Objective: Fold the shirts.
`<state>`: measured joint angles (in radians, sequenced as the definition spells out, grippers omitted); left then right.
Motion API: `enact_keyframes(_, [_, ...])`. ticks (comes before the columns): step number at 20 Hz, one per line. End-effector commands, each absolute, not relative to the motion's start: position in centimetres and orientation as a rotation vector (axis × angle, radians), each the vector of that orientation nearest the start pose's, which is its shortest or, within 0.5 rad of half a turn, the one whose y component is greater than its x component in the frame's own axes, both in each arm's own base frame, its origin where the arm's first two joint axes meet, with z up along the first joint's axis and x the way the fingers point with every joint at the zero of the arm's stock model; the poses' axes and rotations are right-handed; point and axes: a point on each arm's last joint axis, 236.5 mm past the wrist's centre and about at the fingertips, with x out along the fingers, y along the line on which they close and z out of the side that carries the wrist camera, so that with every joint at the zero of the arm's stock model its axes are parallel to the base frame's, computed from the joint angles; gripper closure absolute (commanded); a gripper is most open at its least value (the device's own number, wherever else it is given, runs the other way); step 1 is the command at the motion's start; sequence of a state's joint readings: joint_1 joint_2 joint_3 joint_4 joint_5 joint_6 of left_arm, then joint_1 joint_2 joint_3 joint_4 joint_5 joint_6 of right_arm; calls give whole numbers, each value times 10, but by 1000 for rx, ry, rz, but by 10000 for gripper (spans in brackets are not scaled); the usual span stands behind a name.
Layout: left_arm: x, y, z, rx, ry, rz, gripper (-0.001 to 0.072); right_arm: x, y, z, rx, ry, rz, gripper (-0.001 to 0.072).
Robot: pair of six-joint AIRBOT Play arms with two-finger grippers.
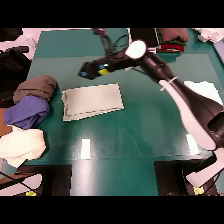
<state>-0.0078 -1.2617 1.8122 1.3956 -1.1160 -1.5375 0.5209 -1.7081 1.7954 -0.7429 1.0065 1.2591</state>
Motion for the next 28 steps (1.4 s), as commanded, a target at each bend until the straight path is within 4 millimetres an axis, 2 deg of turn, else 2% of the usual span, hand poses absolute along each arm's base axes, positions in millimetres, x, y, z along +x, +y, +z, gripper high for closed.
enact_keyframes(1, [462,-57,301,-78,553,-201,684,432,297,68,235,1093,781,364])
enact_keyframes(2, [462,-67,302,-70,550,-222,683,431,272,48,267,1155,735,203])
enact_keyframes(3, [461,-78,303,-64,543,-244,683,429,250,27,323,1225,689,114])
enact_keyframes(5, [459,-97,305,-53,535,-284,684,424,228,-12,419,1336,627,118])
enact_keyframes(6, [458,-106,305,-47,532,-303,684,422,227,-26,471,1374,618,118])
enact_keyframes(9, [459,-116,298,-31,549,-334,683,421,252,-57,612,1443,634,119])
enact_keyframes(12, [461,-116,290,-31,573,-335,683,423,296,-72,647,1476,699,124])
enact_keyframes(14, [461,-119,287,-37,583,-343,683,423,328,-78,621,1477,753,181])
enact_keyframes(15, [461,-119,287,-40,584,-346,684,424,344,-79,608,1472,780,282])
enact_keyframes(17, [459,-125,289,-59,582,-368,683,427,368,-78,555,1437,830,604])
enact_keyframes(19, [457,-132,291,-84,580,-393,684,440,380,-58,536,1363,853,697])
enact_keyframes(20, [456,-136,291,-91,581,-404,684,451,377,-42,531,1313,853,697])
enact_keyframes(22, [452,-151,291,-77,582,-435,684,478,343,-12,452,1212,801,698])
enact_keyframes(23, [448,-162,291,-53,579,-466,684,488,316,0,407,1179,759,698])
enact_keyframes(26, [433,-205,297,-25,554,-558,684,509,204,34,315,1132,575,697])
enact_keyframes(28, [425,-229,302,-16,533,-609,684,510,119,54,326,1087,423,697])
